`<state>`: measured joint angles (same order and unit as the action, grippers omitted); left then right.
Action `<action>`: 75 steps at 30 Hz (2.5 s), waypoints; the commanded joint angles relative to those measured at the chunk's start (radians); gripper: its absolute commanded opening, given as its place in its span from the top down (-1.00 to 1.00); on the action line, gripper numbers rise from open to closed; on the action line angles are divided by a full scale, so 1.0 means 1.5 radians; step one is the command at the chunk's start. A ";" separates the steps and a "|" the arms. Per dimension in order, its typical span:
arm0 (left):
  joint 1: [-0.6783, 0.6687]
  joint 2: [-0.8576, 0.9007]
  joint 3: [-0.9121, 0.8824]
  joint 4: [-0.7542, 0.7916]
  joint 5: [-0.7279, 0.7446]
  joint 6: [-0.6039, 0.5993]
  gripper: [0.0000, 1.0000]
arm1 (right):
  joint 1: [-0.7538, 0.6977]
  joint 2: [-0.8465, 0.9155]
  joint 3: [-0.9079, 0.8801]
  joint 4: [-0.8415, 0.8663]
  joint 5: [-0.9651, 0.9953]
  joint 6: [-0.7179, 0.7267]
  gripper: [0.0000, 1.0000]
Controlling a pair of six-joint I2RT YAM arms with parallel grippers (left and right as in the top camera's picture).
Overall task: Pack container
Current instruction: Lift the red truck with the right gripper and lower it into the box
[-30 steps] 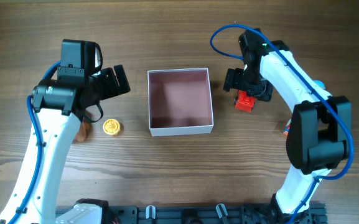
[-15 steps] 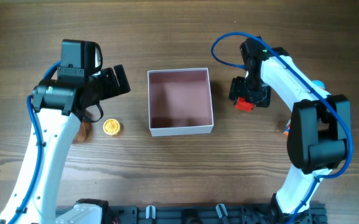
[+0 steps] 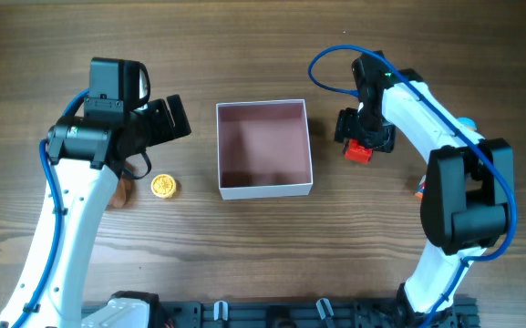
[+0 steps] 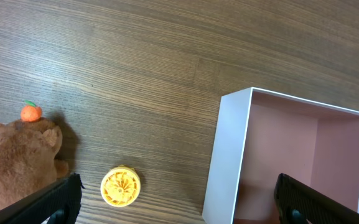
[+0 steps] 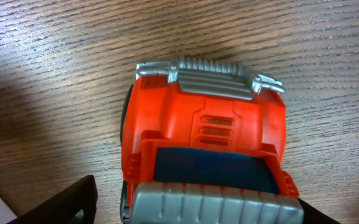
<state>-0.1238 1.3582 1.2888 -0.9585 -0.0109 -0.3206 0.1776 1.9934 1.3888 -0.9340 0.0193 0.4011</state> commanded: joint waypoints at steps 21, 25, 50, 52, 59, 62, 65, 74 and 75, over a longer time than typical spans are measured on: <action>0.003 -0.009 0.009 0.000 -0.006 0.001 -0.99 | -0.001 -0.049 -0.005 -0.008 0.029 -0.008 -0.25; 0.003 -0.009 0.009 -0.001 -0.006 0.001 -0.99 | -0.001 -0.049 -0.005 -0.014 0.029 -0.008 -0.09; 0.004 -0.009 0.009 -0.001 -0.044 -0.002 -0.99 | 0.164 -0.296 0.135 -0.049 0.034 -0.073 0.91; 0.004 -0.009 0.009 -0.001 -0.044 -0.002 -1.00 | 0.223 -0.289 0.135 -0.029 0.034 -0.025 0.91; 0.004 -0.009 0.009 -0.003 -0.044 -0.001 -0.99 | 0.266 -0.139 0.134 -0.029 0.034 0.032 0.91; 0.004 -0.009 0.009 -0.003 -0.044 -0.001 -0.99 | 0.264 -0.076 0.134 -0.031 0.034 0.034 0.91; 0.004 -0.009 0.009 -0.003 -0.044 -0.001 -0.99 | 0.261 -0.033 0.134 -0.026 0.034 0.036 0.91; 0.004 -0.009 0.009 -0.003 -0.044 -0.001 -1.00 | 0.217 0.019 0.134 0.001 0.001 0.034 0.90; 0.004 -0.009 0.009 -0.003 -0.044 -0.001 -1.00 | 0.217 0.019 0.134 0.000 0.001 0.029 0.86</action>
<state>-0.1238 1.3582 1.2888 -0.9619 -0.0631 -0.3206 0.5014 2.0155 1.5902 -0.9386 0.0341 0.4519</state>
